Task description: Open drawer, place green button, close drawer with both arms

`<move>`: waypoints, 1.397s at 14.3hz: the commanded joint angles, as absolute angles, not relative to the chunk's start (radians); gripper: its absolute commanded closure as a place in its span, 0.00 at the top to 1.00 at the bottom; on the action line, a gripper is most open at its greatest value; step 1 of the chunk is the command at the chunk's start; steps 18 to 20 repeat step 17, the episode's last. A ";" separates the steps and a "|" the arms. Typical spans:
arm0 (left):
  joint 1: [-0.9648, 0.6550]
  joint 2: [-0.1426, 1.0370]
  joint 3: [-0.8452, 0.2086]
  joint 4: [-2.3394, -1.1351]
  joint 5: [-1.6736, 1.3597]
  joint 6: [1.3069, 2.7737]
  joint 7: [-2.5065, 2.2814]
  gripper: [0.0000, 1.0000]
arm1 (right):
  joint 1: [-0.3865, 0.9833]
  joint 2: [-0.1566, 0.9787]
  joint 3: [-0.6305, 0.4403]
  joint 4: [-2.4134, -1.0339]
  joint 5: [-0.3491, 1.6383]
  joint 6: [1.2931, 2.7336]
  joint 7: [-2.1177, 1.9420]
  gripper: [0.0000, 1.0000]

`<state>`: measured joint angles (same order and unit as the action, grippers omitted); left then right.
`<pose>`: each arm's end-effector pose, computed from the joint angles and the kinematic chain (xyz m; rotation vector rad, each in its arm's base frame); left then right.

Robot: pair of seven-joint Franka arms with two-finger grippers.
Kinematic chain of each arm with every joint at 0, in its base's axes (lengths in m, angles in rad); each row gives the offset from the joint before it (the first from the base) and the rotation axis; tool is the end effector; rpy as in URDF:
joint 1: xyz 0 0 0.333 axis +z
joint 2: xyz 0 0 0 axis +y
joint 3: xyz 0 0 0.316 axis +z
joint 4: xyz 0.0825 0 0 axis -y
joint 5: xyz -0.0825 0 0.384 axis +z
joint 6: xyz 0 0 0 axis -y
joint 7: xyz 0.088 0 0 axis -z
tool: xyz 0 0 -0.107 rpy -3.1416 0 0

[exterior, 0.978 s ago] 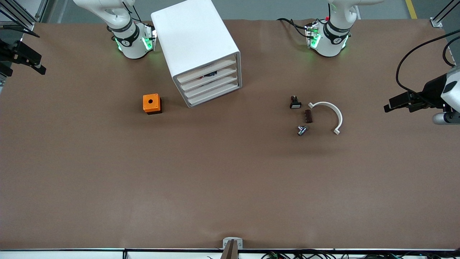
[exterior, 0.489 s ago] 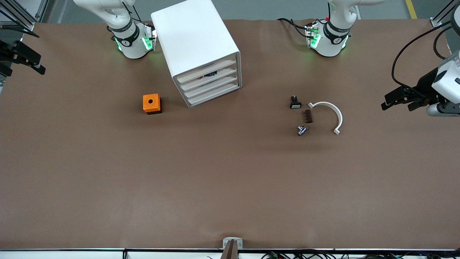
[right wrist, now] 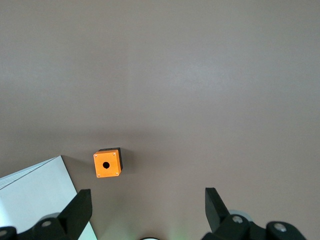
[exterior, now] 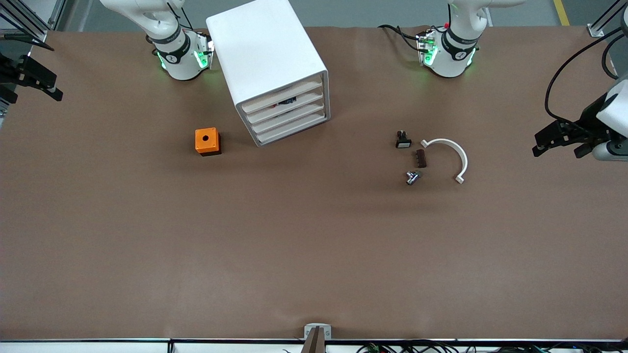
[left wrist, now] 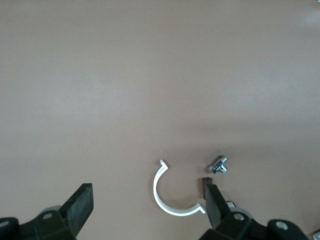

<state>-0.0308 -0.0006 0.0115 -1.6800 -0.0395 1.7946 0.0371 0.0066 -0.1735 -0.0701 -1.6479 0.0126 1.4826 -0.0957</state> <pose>0.5725 -0.0144 0.5933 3.0975 -0.0772 0.1792 0.4889 -0.0332 0.6711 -3.1172 -0.0536 -0.0151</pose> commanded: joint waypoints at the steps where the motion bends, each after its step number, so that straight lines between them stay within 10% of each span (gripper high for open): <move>1: -0.035 0.041 0.003 -1.591 -0.012 1.781 0.040 0.99 | -0.015 -0.199 -0.052 -1.670 0.003 1.476 -0.089 1.00; 20: -0.035 0.040 -0.015 -1.582 -0.014 1.690 0.035 1.00 | 0.002 -0.198 -0.051 -1.667 0.009 1.474 -0.041 1.00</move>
